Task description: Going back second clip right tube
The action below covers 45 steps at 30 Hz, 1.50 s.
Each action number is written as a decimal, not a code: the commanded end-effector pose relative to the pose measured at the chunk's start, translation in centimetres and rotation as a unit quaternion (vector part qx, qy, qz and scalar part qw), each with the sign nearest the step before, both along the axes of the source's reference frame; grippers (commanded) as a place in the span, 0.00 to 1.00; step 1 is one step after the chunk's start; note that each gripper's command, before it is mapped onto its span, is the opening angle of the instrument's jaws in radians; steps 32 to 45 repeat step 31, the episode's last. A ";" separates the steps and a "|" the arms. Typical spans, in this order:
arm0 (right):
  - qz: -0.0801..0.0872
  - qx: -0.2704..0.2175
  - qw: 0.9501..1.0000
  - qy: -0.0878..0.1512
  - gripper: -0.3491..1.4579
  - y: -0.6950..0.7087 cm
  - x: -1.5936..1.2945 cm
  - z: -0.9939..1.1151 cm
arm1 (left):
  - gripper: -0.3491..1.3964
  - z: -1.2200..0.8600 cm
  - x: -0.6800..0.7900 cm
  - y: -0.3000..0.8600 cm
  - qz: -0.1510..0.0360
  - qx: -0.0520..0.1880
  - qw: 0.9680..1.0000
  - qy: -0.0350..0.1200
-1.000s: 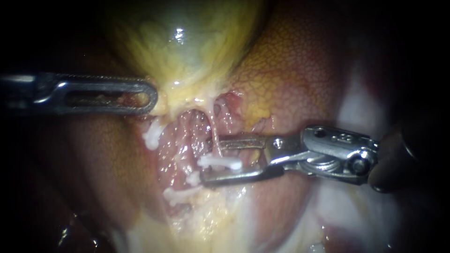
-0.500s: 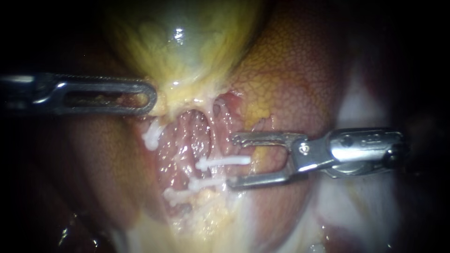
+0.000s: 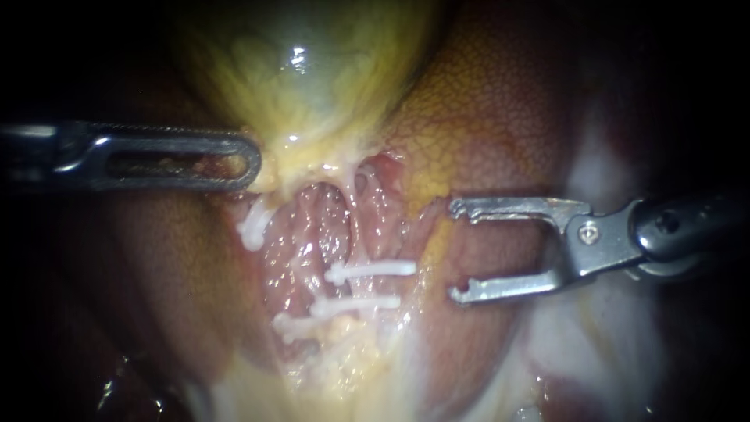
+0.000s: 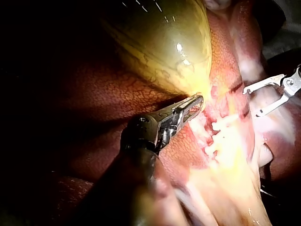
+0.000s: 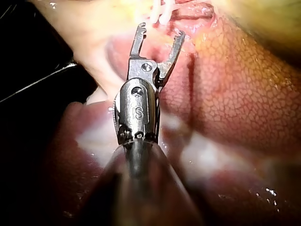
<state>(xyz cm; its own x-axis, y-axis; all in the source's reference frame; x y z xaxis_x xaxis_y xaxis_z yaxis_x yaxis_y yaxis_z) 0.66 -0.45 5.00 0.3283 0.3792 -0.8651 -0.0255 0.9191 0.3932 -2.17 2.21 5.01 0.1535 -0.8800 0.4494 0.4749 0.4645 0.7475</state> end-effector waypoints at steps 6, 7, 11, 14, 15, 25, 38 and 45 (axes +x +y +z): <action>-0.004 0.000 1.000 -0.006 0.47 0.03 0.01 -0.03 | 0.00 0.10 -0.08 -0.04 0.002 -0.001 1.000 -0.002; -0.005 0.000 1.000 -0.007 0.47 0.03 0.01 -0.03 | 0.00 0.12 -0.10 -0.05 0.001 0.002 1.000 -0.003; -0.006 0.000 1.000 -0.008 0.47 0.02 0.01 -0.03 | 0.00 0.25 -0.19 -0.05 0.003 0.000 1.000 -0.004; -0.006 0.000 1.000 -0.008 0.47 0.02 0.01 -0.03 | 0.00 0.32 -0.24 -0.03 0.004 0.000 1.000 -0.005; -0.006 0.000 1.000 -0.008 0.47 0.02 0.01 -0.03 | 0.00 0.34 -0.26 -0.02 0.004 0.000 1.000 -0.005; -0.006 0.000 1.000 -0.008 0.47 0.01 0.01 -0.03 | 0.00 0.40 -0.30 0.00 0.003 0.002 1.000 -0.006; -0.006 0.000 1.000 -0.008 0.47 0.01 0.01 -0.03 | 0.00 0.40 -0.30 0.00 0.003 0.002 1.000 -0.006; -0.006 0.000 1.000 -0.008 0.47 0.01 0.01 -0.03 | 0.00 0.40 -0.30 0.00 0.003 0.002 1.000 -0.006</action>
